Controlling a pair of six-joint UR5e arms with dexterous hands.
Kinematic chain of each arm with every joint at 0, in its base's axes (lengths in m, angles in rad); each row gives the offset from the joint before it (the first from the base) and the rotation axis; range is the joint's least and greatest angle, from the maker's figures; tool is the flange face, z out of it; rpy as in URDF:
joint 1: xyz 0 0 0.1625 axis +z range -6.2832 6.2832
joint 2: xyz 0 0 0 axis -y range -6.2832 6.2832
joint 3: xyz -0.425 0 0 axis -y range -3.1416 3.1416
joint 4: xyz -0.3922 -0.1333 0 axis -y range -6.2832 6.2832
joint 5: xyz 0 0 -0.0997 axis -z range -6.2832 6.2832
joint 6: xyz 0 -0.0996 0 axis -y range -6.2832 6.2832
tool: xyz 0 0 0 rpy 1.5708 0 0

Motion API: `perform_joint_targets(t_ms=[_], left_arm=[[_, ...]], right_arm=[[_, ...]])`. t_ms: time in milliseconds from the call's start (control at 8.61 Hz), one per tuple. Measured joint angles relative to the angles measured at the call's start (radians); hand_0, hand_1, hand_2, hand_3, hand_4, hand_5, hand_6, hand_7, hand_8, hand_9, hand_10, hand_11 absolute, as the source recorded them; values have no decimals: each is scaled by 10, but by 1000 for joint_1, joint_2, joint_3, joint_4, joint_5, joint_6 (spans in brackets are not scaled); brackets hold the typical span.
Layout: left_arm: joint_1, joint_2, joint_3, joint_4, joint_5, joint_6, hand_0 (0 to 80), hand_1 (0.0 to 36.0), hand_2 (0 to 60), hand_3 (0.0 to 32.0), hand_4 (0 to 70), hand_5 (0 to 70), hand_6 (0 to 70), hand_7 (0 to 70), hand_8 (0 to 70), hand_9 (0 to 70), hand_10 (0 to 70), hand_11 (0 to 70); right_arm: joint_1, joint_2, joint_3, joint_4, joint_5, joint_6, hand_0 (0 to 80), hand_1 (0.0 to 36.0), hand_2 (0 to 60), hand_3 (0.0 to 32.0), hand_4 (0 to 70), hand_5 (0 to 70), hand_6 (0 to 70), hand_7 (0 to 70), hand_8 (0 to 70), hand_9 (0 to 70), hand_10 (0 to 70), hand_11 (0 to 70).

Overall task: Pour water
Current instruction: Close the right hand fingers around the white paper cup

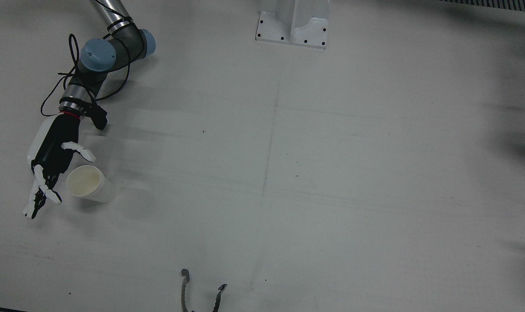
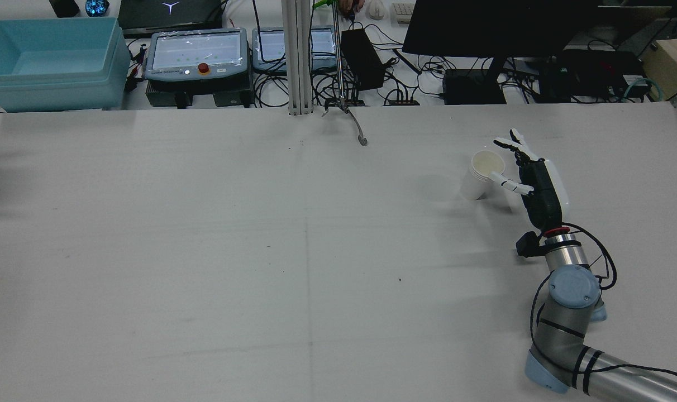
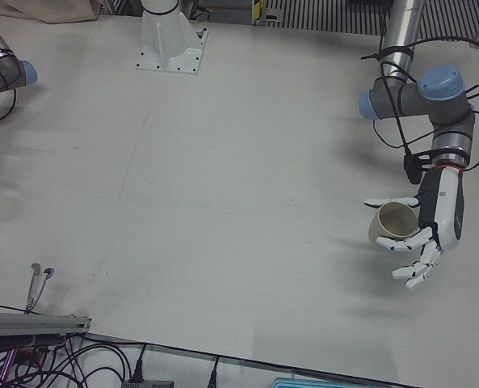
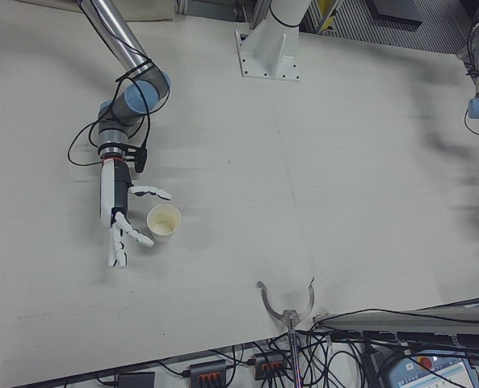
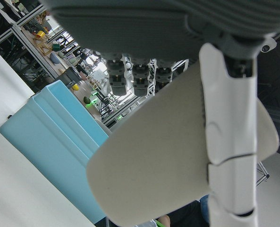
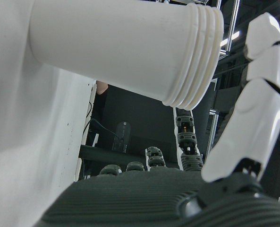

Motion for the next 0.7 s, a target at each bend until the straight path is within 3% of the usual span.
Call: perform_joint_targets(t_ms=[349, 581, 697], left_arm=[[0, 0, 0, 1, 0, 0, 706, 193, 0, 0, 505, 329, 130, 301, 118, 169, 108, 173], [0, 1, 0, 1, 0, -1, 797, 207, 0, 0, 504, 339, 130, 298, 120, 169, 109, 176], [0, 0, 0, 2, 0, -2, 800, 210, 0, 0, 503, 342, 131, 299, 120, 170, 109, 176]], right_arm=[[0, 4, -11, -4, 10, -1, 458, 134, 194, 0, 178, 165, 52, 93, 0, 4, 0, 0], [0, 12, -24, -6, 13, -1, 457, 130, 198, 0, 200, 175, 59, 110, 1, 8, 0, 0], [0, 14, -28, -6, 15, -2, 456, 131, 196, 0, 186, 170, 54, 98, 0, 5, 0, 0]])
